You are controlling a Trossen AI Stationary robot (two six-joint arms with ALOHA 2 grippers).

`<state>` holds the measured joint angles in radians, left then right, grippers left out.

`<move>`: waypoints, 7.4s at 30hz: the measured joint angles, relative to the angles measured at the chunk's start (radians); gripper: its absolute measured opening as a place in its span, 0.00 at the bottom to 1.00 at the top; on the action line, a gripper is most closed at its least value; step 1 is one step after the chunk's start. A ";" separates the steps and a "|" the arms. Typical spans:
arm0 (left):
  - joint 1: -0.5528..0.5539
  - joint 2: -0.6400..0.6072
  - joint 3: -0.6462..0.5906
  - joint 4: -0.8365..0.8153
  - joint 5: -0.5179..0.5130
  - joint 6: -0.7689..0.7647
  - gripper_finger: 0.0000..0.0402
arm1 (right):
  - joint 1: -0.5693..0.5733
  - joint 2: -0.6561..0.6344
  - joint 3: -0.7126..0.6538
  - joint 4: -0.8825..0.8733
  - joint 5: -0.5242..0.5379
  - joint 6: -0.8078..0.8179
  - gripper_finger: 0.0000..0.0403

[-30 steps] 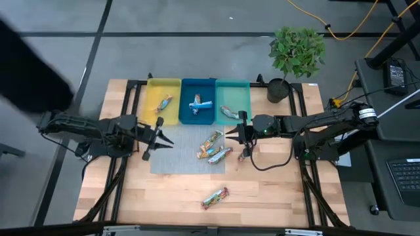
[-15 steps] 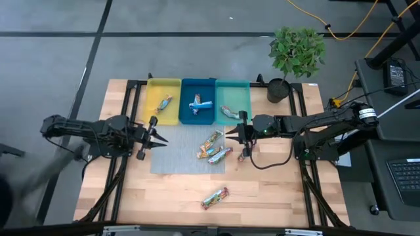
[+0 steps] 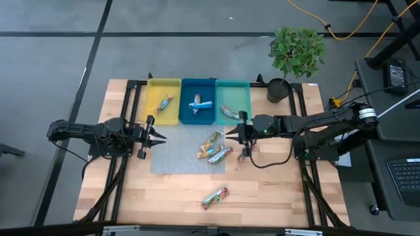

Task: Pick and place Granola Bars by type
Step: Put the red granola bar into the light blue bin

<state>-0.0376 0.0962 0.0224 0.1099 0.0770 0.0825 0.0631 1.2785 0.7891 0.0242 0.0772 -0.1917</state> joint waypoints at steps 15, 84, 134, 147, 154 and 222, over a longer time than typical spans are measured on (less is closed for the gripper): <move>0.000 -0.083 -0.014 -0.070 0.073 0.027 0.15 | 0.000 0.000 0.000 -0.088 0.000 0.033 0.17; 0.000 -0.070 -0.014 -0.070 0.070 -0.009 0.15 | 0.113 0.282 0.000 -0.613 0.004 0.185 0.74; 0.000 -0.070 -0.014 -0.069 0.070 -0.009 0.16 | 0.073 0.309 0.023 -0.476 0.053 0.239 0.01; 0.000 -0.070 -0.014 -0.069 0.070 -0.009 0.15 | 0.161 0.309 0.251 -0.634 0.154 0.183 0.01; 0.000 -0.070 -0.014 -0.069 0.071 -0.009 0.15 | 0.177 0.309 0.314 -0.673 0.176 0.170 0.00; 0.000 -0.070 -0.014 -0.070 0.070 -0.009 0.15 | -0.670 0.652 1.070 -1.164 -0.104 -0.072 0.01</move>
<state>-0.0376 0.0261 0.0086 0.0403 0.1474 0.0731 -0.6071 1.9309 1.8595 -1.1400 -0.0263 -0.2641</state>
